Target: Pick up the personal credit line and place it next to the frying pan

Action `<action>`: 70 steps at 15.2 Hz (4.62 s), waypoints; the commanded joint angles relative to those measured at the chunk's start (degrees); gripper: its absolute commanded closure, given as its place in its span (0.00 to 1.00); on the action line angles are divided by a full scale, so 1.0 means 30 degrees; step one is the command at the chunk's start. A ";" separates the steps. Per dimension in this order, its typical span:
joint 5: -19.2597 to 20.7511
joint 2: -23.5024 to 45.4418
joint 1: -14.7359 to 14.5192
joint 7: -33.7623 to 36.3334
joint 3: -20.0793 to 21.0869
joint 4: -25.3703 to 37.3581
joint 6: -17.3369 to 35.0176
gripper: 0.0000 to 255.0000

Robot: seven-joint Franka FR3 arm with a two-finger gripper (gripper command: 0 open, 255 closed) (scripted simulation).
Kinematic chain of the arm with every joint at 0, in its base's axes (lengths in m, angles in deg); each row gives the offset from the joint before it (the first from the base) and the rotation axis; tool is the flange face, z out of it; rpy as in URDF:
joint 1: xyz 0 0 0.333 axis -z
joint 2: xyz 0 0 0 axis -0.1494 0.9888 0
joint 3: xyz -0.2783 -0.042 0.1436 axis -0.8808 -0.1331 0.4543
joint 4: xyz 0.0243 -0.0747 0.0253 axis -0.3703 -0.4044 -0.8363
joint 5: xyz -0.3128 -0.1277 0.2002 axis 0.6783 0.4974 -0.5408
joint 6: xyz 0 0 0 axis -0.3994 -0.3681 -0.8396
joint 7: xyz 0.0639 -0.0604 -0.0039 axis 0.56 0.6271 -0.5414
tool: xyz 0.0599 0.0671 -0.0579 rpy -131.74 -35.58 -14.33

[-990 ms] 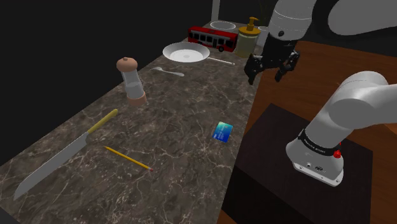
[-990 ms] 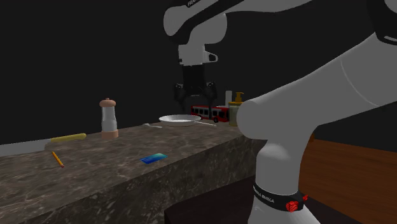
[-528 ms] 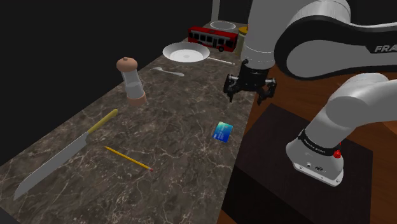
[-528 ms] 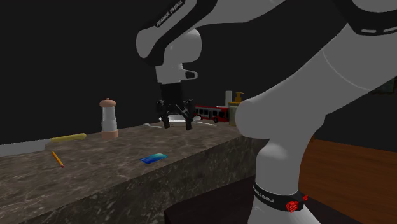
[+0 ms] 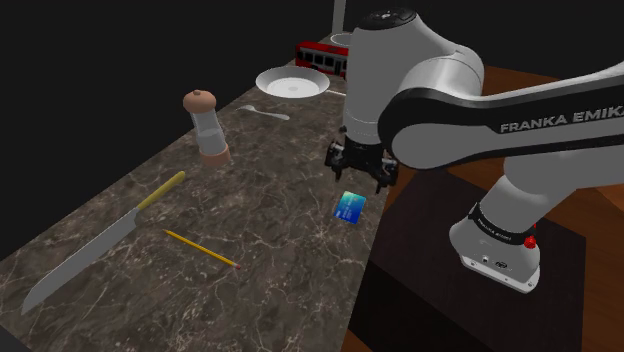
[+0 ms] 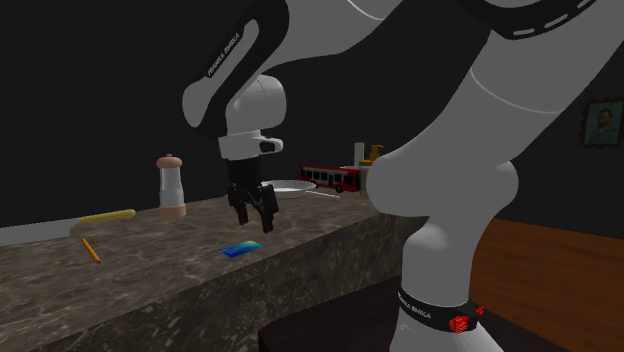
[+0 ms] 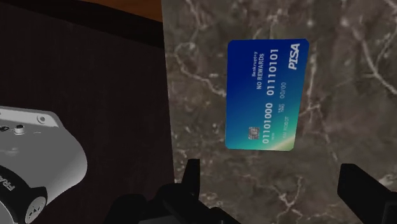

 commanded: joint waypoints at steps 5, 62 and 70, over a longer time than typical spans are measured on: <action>-0.0543 0.0788 0.0538 0.0042 0.1282 -0.0780 0.1719 0.00; 0.6833 0.5491 0.6790 -0.5475 -0.4640 0.4266 0.0394 1.00; 0.7044 0.6497 0.7148 -0.4927 -0.3653 0.2941 0.2650 1.00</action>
